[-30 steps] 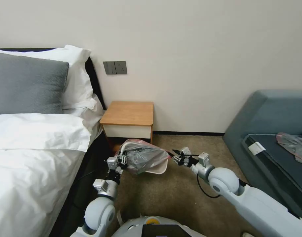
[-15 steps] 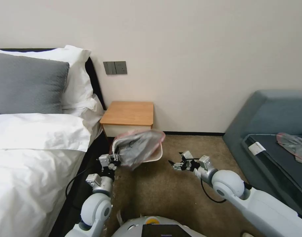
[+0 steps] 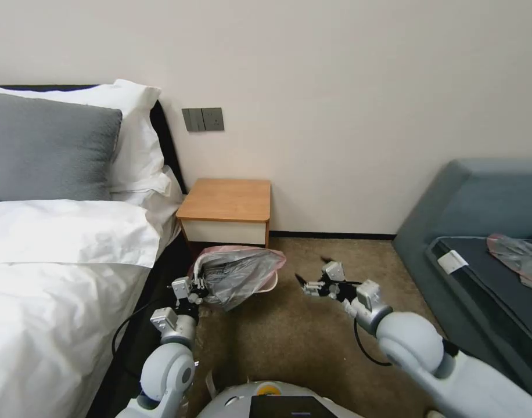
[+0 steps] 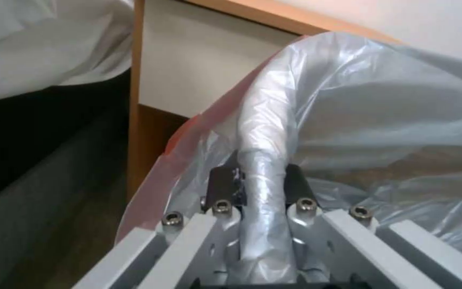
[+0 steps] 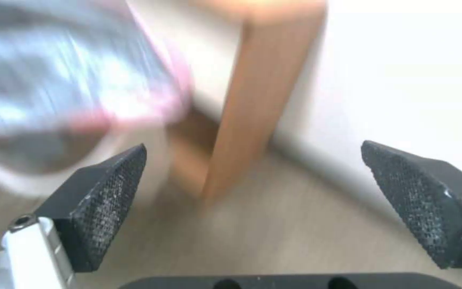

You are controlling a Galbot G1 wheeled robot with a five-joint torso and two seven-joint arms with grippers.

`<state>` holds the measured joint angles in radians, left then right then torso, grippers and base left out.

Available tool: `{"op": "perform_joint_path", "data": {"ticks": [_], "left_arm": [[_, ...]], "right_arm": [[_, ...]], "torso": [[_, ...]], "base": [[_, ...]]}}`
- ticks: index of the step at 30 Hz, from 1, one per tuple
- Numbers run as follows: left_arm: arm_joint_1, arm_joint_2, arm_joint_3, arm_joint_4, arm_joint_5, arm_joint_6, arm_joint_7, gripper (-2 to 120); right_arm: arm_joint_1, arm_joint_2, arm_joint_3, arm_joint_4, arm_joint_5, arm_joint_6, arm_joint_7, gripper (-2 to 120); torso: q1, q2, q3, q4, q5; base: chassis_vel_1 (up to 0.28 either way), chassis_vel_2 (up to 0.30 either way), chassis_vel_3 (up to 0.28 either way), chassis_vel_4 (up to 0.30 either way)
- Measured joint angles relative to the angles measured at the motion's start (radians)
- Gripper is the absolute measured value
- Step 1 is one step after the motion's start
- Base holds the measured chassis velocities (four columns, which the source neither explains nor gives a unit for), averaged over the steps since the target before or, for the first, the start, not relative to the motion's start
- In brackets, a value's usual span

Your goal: Pick up the garbage bag from the table and place it over the trash can.

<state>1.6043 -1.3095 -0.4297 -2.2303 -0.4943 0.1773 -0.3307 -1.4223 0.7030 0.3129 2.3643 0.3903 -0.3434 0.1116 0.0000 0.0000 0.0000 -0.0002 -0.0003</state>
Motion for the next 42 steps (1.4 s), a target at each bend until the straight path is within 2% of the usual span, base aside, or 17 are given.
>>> {"op": "perform_joint_path", "data": {"ticks": [2,3,4,7,8,11,16,33,36,39,40,42], "left_arm": [[-0.010,0.000,-0.003,-0.018,-0.013,0.042,-0.010,3],[-0.010,0.000,-0.003,-0.018,-0.013,0.042,-0.010,3],[-0.014,0.001,-0.005,-0.030,-0.022,0.062,-0.014,3],[-0.024,0.002,-0.010,-0.051,-0.040,0.106,-0.019,3],[-0.024,0.002,-0.010,-0.051,-0.040,0.106,-0.019,3],[-0.045,-0.001,-0.013,-0.069,-0.067,0.159,-0.029,3],[-0.044,-0.002,-0.012,-0.090,-0.086,0.185,-0.032,3],[-0.034,-0.010,0.026,-0.095,-0.054,0.187,-0.027,3],[-0.034,-0.012,0.029,-0.095,-0.050,0.187,-0.027,3],[-0.038,-0.013,0.030,-0.096,-0.048,0.187,-0.027,3],[-0.038,-0.013,0.030,-0.096,-0.048,0.187,-0.027,3],[-0.041,-0.012,0.029,-0.098,-0.048,0.188,-0.027,3]], "right_arm": [[-0.030,0.040,-0.008,-0.001,-0.293,0.170,-0.061,100],[-0.030,0.040,-0.008,-0.001,-0.293,0.170,-0.061,100],[-0.028,0.056,-0.010,-0.027,-0.474,0.292,-0.111,100],[0.024,0.073,-0.004,-0.085,-0.786,0.475,-0.230,100],[0.024,0.073,-0.004,-0.085,-0.786,0.475,-0.230,100],[0.064,0.072,-0.010,-0.118,-0.927,0.544,-0.327,100],[0.102,0.069,-0.023,-0.139,-0.989,0.575,-0.387,100],[0.136,0.086,-0.057,-0.141,-1.008,0.563,-0.405,100],[0.144,0.096,-0.064,-0.145,-1.011,0.563,-0.408,95],[0.146,0.098,-0.069,-0.151,-1.013,0.574,-0.428,80],[0.146,0.098,-0.069,-0.151,-1.013,0.574,-0.428,80],[0.142,0.087,-0.069,-0.151,-1.009,0.580,-0.446,72]], "torso": [[0.000,0.000,0.000,-0.0003,0.0003],[0.000,0.000,0.000,-0.0003,0.0003],[0.000,0.000,0.000,-0.0001,0.0002],[0.000,0.000,0.000,0.0004,0.0003],[0.000,0.000,0.000,0.0004,0.0003],[0.000,0.000,0.000,0.0003,0.0003],[0.000,0.000,0.000,0.0003,0.0002],[0.000,0.000,0.000,0.0002,0.0003],[0.000,0.000,0.000,0.0002,0.0002],[0.000,0.000,0.000,0.0002,0.0003],[0.000,0.000,0.000,0.0002,0.0003],[0.000,0.000,0.000,0.0001,0.0002]], "base": [[0.000,0.000,0.000,0.000],[0.000,0.000,0.000,0.000],[0.000,0.000,0.000,0.000],[0.000,0.000,0.000,0.000],[0.000,0.000,0.000,0.000],[0.000,0.000,0.000,0.000],[0.000,0.000,0.000,0.000],[0.000,0.000,0.000,0.000],[0.000,0.000,0.000,0.000],[0.000,0.000,0.000,0.000],[0.000,0.000,0.000,0.000],[0.000,0.000,0.000,0.000]]}}
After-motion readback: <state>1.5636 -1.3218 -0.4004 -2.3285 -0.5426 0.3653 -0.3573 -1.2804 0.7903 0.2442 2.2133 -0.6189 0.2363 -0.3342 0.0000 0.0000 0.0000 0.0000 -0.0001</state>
